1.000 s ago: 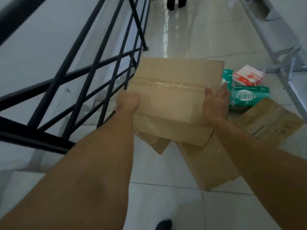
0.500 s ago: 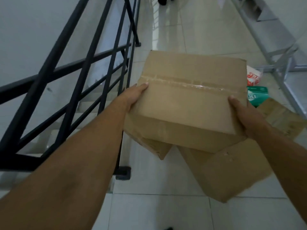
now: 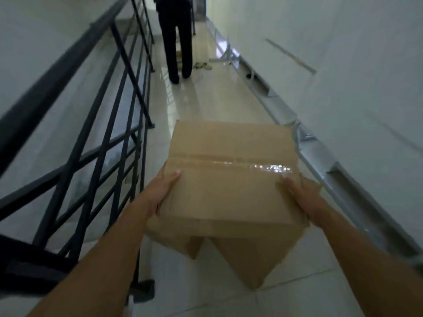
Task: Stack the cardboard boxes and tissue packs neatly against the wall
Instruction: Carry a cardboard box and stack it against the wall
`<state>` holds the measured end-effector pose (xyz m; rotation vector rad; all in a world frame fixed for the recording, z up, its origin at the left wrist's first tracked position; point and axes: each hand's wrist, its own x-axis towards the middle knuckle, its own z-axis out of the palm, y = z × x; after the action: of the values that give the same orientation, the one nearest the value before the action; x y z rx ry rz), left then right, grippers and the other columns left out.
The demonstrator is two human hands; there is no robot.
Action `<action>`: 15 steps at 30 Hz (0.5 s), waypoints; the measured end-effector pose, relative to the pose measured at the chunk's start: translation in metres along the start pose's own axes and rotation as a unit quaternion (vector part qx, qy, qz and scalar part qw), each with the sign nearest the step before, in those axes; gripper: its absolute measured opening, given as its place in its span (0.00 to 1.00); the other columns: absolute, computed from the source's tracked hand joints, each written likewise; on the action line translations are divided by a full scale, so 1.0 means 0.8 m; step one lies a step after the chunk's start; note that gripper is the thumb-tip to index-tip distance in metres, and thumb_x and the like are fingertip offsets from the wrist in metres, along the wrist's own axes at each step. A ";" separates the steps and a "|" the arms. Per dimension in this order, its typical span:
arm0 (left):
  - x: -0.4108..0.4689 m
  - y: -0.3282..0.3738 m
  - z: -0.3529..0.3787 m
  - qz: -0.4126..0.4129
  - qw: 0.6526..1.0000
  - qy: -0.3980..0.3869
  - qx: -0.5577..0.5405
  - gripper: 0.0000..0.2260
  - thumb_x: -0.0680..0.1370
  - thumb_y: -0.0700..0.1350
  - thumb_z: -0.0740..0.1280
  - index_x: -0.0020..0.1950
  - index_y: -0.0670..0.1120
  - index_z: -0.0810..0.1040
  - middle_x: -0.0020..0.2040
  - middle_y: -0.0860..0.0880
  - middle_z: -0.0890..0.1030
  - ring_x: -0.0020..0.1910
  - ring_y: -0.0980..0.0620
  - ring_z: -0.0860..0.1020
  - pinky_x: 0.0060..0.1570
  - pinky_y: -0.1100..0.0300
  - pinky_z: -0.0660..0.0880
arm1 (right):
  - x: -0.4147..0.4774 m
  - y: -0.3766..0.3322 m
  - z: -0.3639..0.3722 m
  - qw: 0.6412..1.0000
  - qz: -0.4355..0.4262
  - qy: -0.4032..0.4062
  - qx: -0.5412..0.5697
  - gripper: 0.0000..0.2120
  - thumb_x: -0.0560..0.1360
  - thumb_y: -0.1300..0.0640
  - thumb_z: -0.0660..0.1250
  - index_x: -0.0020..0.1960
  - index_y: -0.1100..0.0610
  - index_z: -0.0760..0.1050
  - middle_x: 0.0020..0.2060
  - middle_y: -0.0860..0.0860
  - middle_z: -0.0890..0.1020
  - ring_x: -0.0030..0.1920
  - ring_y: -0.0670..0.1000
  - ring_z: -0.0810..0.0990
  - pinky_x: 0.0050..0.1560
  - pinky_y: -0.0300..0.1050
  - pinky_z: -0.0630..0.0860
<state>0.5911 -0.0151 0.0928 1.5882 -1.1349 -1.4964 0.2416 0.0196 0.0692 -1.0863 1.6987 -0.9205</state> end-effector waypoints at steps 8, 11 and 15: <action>-0.280 0.103 0.188 0.039 0.997 -0.062 0.016 0.08 0.79 0.52 0.65 0.57 0.55 0.76 0.56 0.45 0.82 0.50 0.46 0.82 0.46 0.53 0.81 | -0.279 -0.019 -0.255 0.998 -0.036 0.029 0.047 0.19 0.77 0.43 0.64 0.67 0.45 0.70 0.58 0.45 0.79 0.53 0.44 0.79 0.52 0.43 0.77; -0.400 0.115 0.270 0.042 0.994 -0.101 -0.012 0.07 0.80 0.48 0.64 0.57 0.52 0.77 0.52 0.45 0.84 0.49 0.46 0.83 0.38 0.57 0.82 | -0.408 0.001 -0.353 0.994 -0.026 0.101 0.027 0.21 0.78 0.47 0.65 0.70 0.47 0.69 0.59 0.46 0.78 0.54 0.48 0.79 0.55 0.44 0.73; -0.514 0.114 0.384 0.063 0.991 -0.115 0.032 0.18 0.70 0.55 0.74 0.52 0.45 0.80 0.48 0.44 0.84 0.49 0.44 0.82 0.46 0.55 0.78 | -0.564 0.055 -0.470 0.985 0.033 0.170 0.019 0.28 0.75 0.39 0.66 0.73 0.42 0.65 0.61 0.45 0.79 0.57 0.48 0.80 0.61 0.50 0.75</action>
<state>0.2887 0.3518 0.3065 1.3821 -1.3976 -1.6019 -0.0248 0.4998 0.2811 -0.8765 1.9717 -1.1394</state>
